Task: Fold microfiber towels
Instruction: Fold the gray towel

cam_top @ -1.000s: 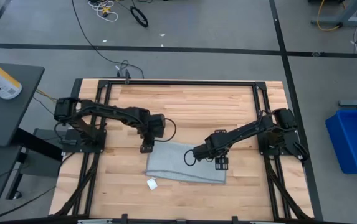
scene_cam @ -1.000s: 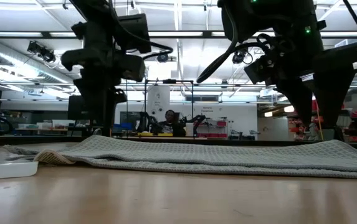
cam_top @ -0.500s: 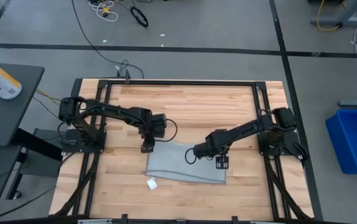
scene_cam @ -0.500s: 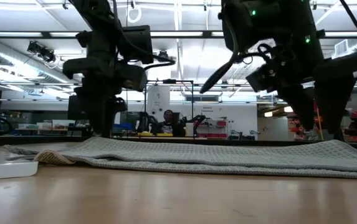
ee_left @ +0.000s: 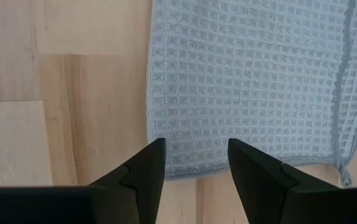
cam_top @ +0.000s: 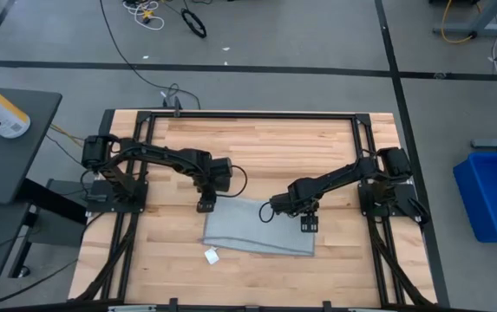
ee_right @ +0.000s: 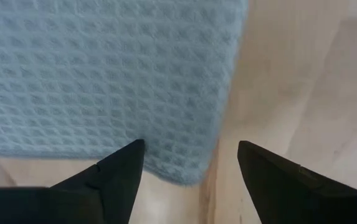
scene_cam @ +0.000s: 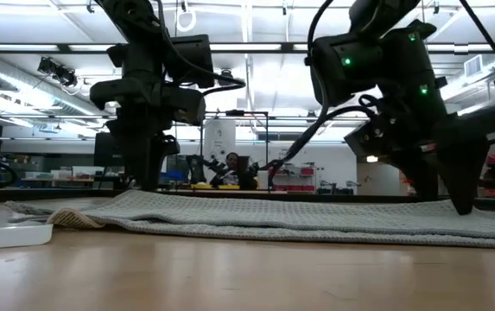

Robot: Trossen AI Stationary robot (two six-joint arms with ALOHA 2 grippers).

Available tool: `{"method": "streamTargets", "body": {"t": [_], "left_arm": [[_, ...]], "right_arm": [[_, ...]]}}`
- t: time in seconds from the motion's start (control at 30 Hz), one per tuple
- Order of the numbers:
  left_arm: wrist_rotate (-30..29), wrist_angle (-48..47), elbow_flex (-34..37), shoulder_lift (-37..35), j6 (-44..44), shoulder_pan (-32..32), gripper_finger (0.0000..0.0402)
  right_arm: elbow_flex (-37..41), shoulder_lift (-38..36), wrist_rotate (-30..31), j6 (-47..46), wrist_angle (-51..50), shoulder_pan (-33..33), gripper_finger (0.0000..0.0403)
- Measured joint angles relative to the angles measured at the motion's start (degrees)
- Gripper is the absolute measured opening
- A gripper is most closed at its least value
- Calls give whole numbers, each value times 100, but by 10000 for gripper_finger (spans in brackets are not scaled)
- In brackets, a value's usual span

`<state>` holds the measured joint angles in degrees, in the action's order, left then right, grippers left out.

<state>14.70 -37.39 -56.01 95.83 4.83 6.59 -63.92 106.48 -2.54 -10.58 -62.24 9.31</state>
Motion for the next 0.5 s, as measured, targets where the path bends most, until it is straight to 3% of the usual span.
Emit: {"method": "streamTargets", "body": {"t": [0.5], "left_arm": [[111,46,-16,425,31,101,184]], "right_arm": [[2,0,-99,158,286,-3,274]]}}
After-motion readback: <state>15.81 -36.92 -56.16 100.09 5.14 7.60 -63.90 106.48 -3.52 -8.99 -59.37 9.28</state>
